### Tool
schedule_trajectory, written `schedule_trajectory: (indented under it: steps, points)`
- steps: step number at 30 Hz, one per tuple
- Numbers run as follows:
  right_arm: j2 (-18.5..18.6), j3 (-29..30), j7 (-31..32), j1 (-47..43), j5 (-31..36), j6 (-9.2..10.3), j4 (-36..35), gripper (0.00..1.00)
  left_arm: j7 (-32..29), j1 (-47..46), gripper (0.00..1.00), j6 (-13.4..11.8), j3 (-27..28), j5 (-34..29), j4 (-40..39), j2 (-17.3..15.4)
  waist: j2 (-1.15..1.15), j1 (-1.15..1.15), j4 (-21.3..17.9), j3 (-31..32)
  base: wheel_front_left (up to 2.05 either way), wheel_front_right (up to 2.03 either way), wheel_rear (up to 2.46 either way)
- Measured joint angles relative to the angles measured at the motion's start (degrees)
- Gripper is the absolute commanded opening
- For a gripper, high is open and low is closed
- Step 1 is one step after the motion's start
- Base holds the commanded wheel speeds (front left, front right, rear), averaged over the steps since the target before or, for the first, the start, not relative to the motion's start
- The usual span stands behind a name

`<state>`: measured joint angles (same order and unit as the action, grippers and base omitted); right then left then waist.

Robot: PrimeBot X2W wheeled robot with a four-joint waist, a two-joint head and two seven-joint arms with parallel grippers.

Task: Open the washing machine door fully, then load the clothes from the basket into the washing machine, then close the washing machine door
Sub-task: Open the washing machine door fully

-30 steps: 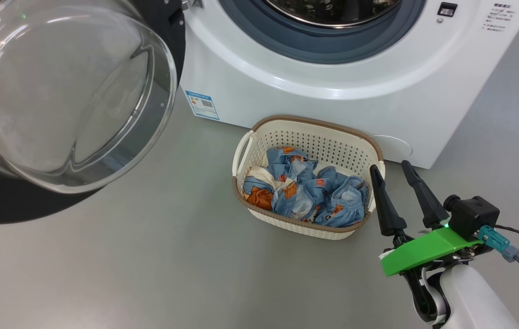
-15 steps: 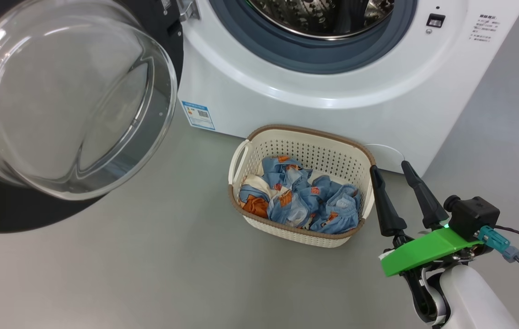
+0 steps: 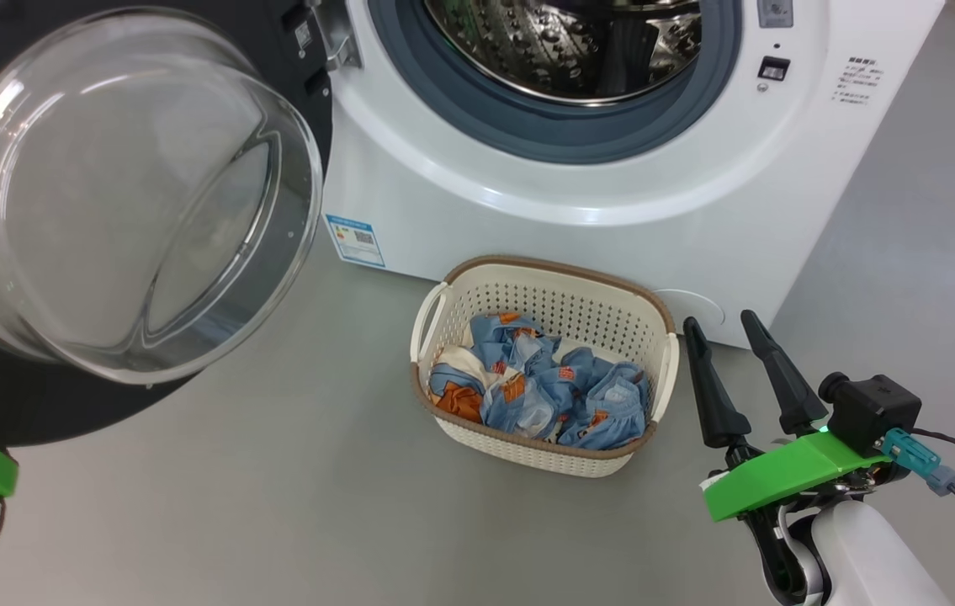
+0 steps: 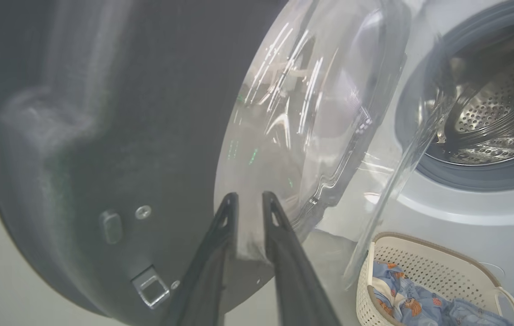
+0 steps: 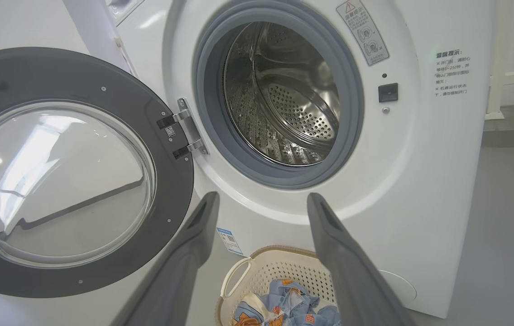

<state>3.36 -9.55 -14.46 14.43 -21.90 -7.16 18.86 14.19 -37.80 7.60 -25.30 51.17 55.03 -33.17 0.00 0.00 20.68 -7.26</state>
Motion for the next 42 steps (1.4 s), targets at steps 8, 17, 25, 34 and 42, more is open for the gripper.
schedule_trajectory:
  steps: [8, 17, 25, 34, 42]
  points:
    - [0.0, -0.1, 0.0, -1.2, -0.2, 0.00, -0.6, 1.00, 0.0, 5.5, 1.00, 0.0, 3.0, -0.1, -8.7, 0.0, 0.00, 0.00, -1.4, 1.5, 0.00, 0.00, 0.00]
    - [0.0, -0.8, 0.0, -2.3, -0.2, 0.00, -1.1, 1.00, 0.4, 14.3, 1.00, -1.2, 8.9, -3.7, -19.4, 3.0, 0.00, 0.00, -4.5, 2.7, 0.00, 0.00, 0.00]
    - [-0.1, -1.2, 0.0, -3.5, -0.2, 0.00, -1.5, 1.00, 0.4, 21.9, 1.00, -3.7, 12.6, -5.0, -28.0, 6.0, 0.00, 0.00, -8.6, 3.8, 0.00, 0.00, 0.00]
    - [-0.1, -1.5, 0.0, -3.6, 0.4, 0.00, -1.7, 1.00, 0.4, 27.9, 1.00, -5.5, 14.0, -6.6, -34.4, 8.3, 0.00, 0.00, -14.2, 5.0, 0.00, 0.00, 0.00]
    - [-0.2, -1.5, 0.0, -4.7, 1.1, 0.00, -1.7, 1.00, 0.4, 31.0, 1.00, -6.6, 15.2, -7.8, -38.2, 10.3, 0.00, 0.00, -18.8, 6.1, 0.00, 0.00, 0.00]
